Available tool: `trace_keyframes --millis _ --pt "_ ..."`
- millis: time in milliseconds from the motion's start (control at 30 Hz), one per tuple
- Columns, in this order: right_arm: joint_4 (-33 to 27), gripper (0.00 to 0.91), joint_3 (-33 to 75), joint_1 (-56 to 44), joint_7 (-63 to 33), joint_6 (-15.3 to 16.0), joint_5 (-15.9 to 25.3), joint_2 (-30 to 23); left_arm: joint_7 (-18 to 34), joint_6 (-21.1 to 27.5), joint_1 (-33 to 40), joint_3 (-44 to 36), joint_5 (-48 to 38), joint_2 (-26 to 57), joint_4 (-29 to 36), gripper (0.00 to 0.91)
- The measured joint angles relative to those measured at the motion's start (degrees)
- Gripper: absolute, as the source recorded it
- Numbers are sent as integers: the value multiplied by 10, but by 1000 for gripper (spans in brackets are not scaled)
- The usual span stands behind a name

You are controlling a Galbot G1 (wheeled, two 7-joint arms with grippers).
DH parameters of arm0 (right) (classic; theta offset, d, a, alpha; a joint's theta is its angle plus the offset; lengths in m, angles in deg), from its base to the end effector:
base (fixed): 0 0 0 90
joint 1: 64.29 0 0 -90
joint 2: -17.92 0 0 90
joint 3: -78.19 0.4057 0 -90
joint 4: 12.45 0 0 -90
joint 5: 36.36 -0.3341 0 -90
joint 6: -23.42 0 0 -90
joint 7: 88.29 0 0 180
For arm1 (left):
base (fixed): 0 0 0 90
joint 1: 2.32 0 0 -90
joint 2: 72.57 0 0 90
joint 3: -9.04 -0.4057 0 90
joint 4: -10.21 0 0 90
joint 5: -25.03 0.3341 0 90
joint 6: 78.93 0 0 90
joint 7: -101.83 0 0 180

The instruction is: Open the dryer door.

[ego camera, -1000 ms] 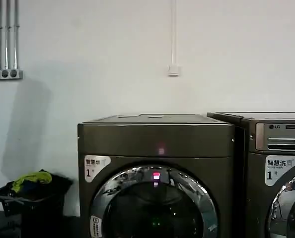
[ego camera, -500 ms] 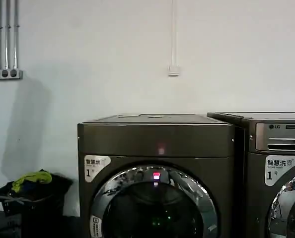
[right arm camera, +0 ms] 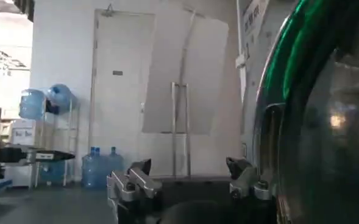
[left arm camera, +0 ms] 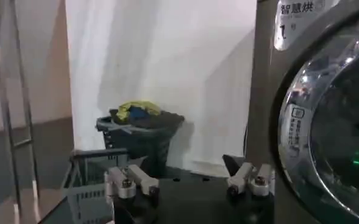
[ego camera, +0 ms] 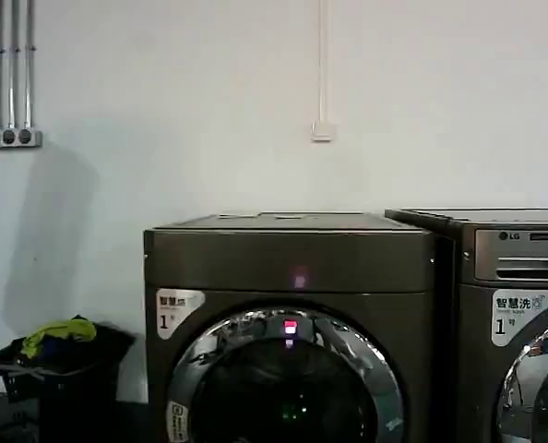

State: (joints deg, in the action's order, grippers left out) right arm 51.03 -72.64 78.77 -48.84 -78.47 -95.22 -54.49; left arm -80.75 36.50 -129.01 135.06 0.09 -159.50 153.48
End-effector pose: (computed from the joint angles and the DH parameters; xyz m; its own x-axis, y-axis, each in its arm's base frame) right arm 0.5734 0.0811 -0.2488 -0.2334 -0.9522 -0.1971 -0.9709 0.2393 -0.0063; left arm 0.0511 0.1247 -0.2020 -0.9562 -0.2850 0.0667 -0.2863 0.9581 -0.0096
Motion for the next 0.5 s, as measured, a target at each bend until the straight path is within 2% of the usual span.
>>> trace_keyframes --millis 500 --pt "-67 907 12 10 4 12 3 -43 0 0 4 2 0 2 -5 907"
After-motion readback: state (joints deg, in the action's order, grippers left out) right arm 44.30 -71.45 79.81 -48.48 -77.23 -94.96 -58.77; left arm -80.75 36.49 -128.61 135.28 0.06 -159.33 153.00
